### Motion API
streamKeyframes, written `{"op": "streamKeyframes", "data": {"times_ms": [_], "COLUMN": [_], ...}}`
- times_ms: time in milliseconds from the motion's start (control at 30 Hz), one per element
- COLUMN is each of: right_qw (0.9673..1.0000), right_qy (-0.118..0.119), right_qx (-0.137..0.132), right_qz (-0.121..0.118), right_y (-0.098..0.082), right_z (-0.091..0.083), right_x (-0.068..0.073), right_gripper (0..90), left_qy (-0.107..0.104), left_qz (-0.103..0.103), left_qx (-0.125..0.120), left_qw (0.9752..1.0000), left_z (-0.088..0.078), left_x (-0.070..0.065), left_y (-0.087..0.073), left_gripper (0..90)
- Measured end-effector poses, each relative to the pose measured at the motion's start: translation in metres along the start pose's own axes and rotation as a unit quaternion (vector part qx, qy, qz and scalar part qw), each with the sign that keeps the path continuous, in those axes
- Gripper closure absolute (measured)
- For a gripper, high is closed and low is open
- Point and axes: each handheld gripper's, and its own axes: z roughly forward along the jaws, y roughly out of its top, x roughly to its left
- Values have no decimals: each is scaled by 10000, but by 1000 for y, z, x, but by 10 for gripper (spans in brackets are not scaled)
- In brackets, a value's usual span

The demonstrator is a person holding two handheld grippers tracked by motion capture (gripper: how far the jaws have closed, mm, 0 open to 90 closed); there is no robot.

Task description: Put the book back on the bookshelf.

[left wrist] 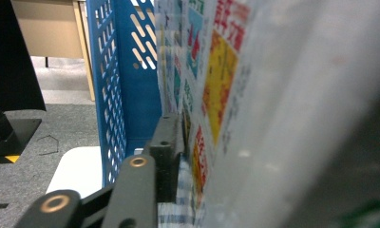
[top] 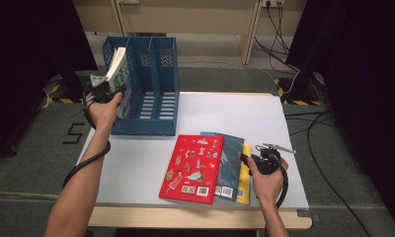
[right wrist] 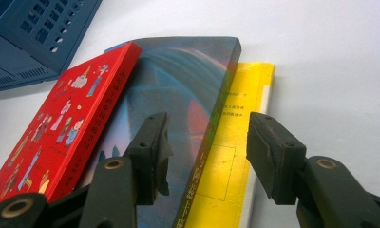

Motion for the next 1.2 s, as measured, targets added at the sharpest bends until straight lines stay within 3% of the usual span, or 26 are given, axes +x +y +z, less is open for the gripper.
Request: {"op": "streamKeyframes", "data": {"times_ms": [300,467,767,933,1200], "right_qw": [10000,10000,10000,10000,10000], "right_qy": [8,11,16,18,24], "right_qx": [32,49,13,23,-19], "right_qz": [15,0,25,57,9], "right_y": [0,-1,1,1,3], "right_z": [1,3,3,2,2], "right_x": [0,1,0,-1,-2], "right_gripper": [498,498,498,499,499], "left_qy": [126,279,331,325,269], "left_qz": [219,199,194,106,174], "left_qx": [87,96,-127,-269,-539], "left_qw": [9996,9994,9992,9991,9980], "left_z": [2,4,11,14,22], "left_x": [0,-2,-6,-4,-3], "left_y": [3,5,4,9,18], "left_gripper": [715,733,738,739,738]}}
